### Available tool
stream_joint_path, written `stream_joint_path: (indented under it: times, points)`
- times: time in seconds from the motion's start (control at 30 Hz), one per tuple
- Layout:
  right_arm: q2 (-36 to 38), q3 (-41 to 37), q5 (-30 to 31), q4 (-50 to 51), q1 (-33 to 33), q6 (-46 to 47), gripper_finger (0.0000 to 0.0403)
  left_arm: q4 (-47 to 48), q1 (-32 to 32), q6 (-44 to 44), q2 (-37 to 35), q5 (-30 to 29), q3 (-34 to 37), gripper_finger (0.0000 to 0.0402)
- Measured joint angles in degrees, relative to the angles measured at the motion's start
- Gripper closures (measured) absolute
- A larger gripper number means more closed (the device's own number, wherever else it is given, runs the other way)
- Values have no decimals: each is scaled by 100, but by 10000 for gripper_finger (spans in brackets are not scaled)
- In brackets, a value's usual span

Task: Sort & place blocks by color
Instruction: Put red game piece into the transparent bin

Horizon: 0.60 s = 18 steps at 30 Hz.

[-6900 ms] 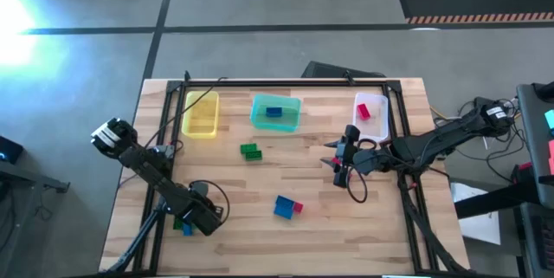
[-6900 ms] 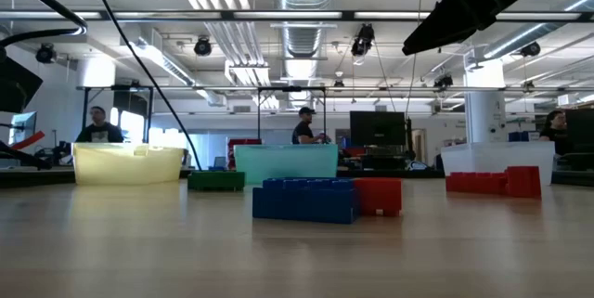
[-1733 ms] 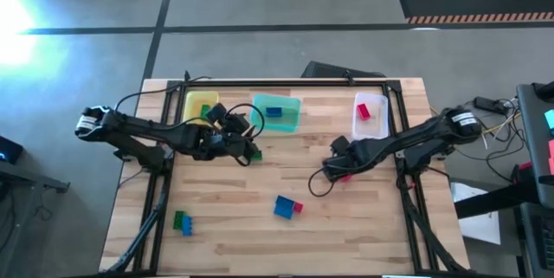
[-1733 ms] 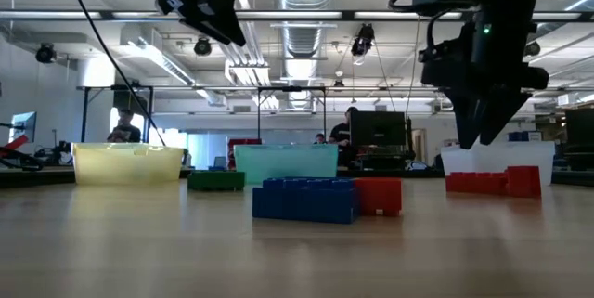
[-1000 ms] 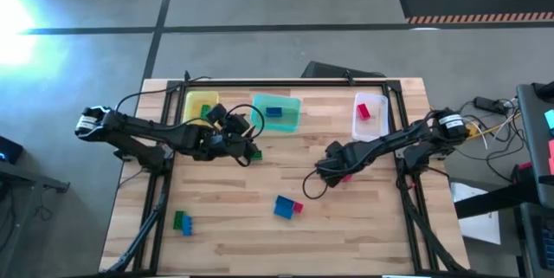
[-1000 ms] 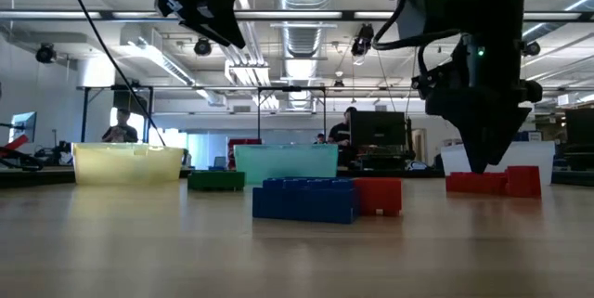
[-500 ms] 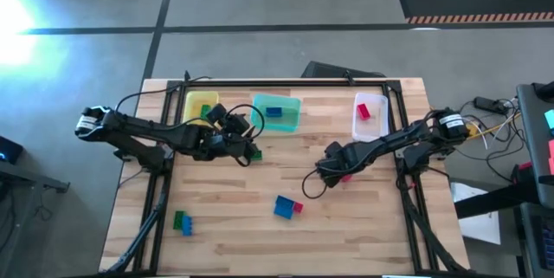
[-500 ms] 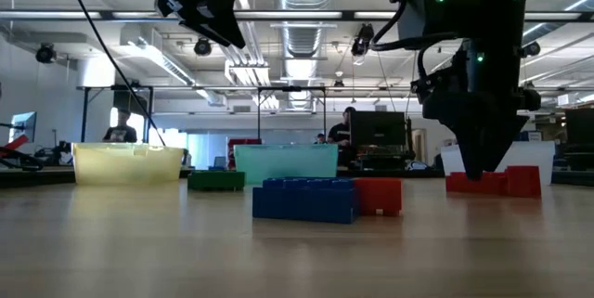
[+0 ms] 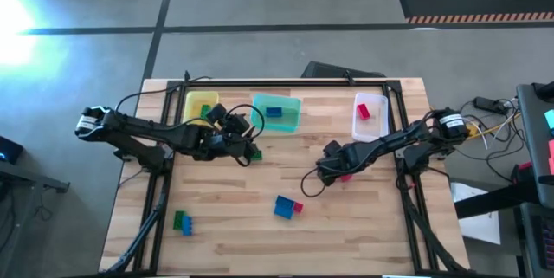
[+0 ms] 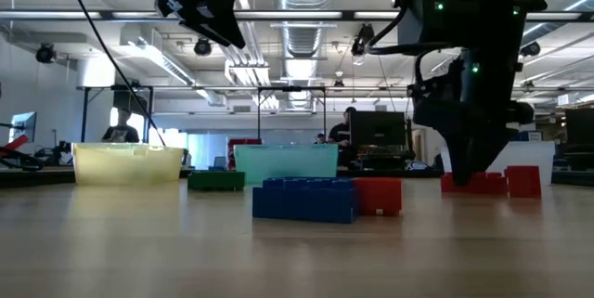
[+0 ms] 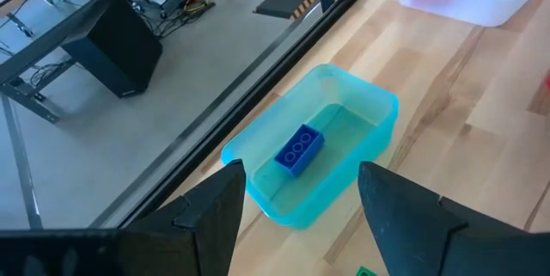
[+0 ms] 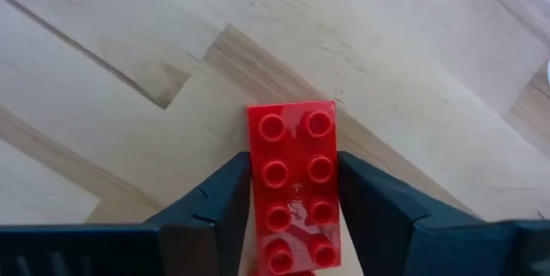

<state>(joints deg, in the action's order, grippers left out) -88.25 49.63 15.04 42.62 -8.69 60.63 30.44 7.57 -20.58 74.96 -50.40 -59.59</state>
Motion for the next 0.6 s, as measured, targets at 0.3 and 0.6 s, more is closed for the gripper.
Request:
stream_joint_path:
  times: [0.3, 0.6]
  points:
    - [52, -27, 7, -27, 0, -61, 282, -2, 0, 2, 0, -1, 0, 190]
    - [375, 428, 165, 307, 27, -309, 282, -2, 0, 41, 0, 1, 0, 190]
